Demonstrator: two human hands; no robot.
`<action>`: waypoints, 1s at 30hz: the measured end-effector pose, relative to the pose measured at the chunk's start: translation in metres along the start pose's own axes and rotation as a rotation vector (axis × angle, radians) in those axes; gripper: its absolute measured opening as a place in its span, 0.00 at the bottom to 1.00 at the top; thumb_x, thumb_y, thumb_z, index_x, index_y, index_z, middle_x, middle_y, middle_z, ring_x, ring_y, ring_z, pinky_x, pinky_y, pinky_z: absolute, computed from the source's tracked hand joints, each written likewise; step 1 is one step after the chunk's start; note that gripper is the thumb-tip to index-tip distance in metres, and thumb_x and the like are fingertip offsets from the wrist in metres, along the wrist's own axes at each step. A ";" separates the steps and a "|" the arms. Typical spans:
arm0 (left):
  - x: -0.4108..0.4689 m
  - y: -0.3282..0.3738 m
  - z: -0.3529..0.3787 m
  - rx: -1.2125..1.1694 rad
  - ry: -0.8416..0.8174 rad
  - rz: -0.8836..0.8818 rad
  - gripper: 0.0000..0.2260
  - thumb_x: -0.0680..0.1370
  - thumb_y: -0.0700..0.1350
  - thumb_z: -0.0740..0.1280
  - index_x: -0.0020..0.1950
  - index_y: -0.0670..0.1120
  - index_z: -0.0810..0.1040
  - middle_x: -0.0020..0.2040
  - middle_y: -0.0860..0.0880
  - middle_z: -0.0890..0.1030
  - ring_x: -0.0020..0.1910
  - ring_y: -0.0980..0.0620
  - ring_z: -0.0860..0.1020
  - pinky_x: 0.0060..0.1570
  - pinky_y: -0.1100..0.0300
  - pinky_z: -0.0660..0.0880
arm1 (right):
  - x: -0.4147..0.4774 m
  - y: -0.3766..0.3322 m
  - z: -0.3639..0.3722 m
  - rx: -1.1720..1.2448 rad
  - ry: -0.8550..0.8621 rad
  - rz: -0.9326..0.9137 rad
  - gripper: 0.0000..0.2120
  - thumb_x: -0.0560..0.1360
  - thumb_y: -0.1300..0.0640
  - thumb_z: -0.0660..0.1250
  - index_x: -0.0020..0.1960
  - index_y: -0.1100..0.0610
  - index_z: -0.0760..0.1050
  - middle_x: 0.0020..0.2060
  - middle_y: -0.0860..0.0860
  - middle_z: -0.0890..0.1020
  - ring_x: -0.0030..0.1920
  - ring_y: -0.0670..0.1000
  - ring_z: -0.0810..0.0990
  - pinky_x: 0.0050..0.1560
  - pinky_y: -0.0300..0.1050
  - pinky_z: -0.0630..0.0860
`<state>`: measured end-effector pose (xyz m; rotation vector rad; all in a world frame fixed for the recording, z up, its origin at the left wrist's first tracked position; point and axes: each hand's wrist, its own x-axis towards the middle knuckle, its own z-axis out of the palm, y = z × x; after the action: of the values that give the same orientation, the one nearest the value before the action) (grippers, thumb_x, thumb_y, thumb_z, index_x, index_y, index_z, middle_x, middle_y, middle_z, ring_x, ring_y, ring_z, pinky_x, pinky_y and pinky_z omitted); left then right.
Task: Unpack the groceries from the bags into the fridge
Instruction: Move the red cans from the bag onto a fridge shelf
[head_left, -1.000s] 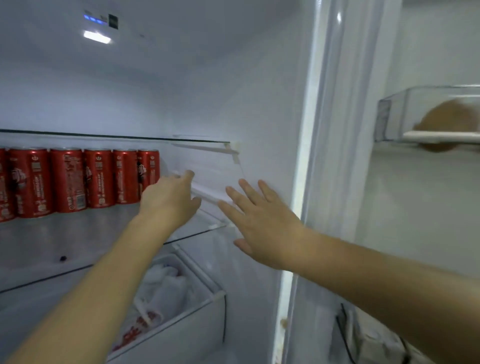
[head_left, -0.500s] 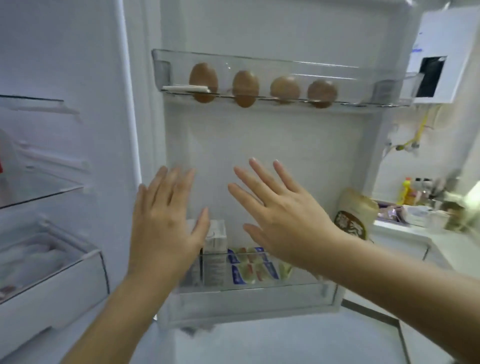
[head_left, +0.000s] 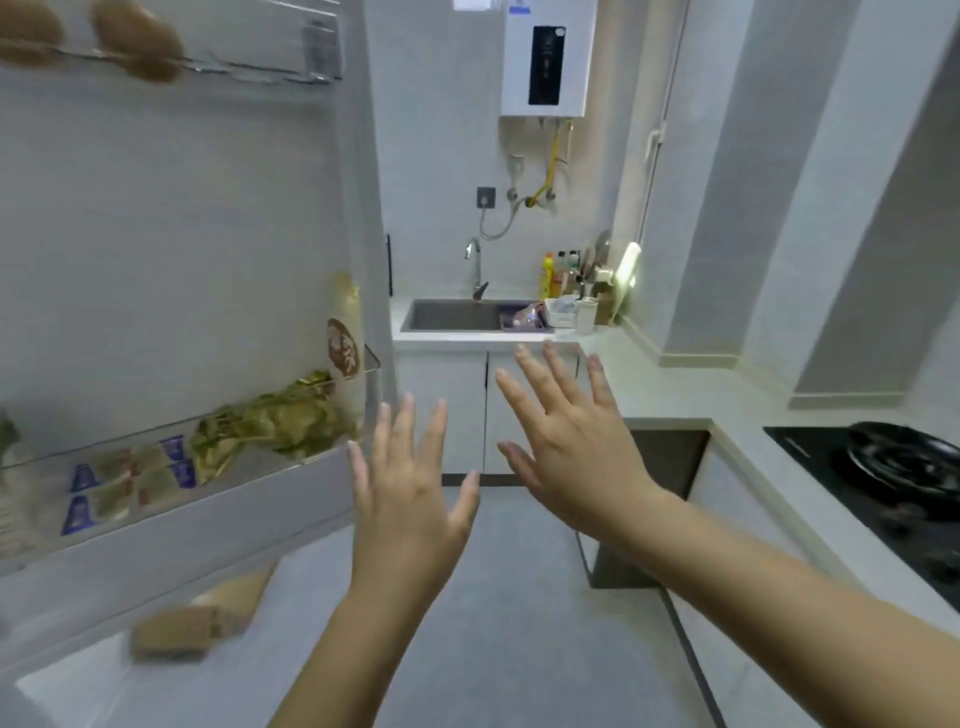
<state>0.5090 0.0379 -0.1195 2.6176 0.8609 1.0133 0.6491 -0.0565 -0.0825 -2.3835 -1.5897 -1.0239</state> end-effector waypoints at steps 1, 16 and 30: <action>0.000 0.013 0.016 -0.022 -0.037 0.006 0.32 0.78 0.56 0.62 0.79 0.53 0.53 0.79 0.48 0.51 0.78 0.49 0.43 0.73 0.46 0.38 | -0.013 0.014 0.007 -0.010 -0.040 0.059 0.32 0.75 0.42 0.66 0.73 0.56 0.67 0.73 0.59 0.67 0.75 0.62 0.61 0.70 0.68 0.59; 0.022 0.231 0.233 -0.323 -0.517 0.257 0.33 0.80 0.60 0.56 0.79 0.53 0.45 0.80 0.49 0.46 0.78 0.50 0.40 0.74 0.46 0.40 | -0.217 0.215 0.076 -0.142 -0.411 0.846 0.32 0.77 0.42 0.60 0.77 0.55 0.60 0.76 0.58 0.62 0.76 0.62 0.58 0.71 0.67 0.55; -0.031 0.423 0.367 -0.335 -0.887 0.786 0.32 0.80 0.60 0.53 0.79 0.51 0.43 0.80 0.47 0.44 0.78 0.46 0.40 0.74 0.42 0.45 | -0.366 0.339 0.025 -0.220 -0.529 1.517 0.31 0.82 0.42 0.50 0.80 0.50 0.42 0.79 0.52 0.42 0.78 0.56 0.37 0.75 0.60 0.39</action>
<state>0.9245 -0.3158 -0.2476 2.6533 -0.5128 -0.0135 0.8646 -0.4851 -0.2204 -2.9549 0.5818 -0.1950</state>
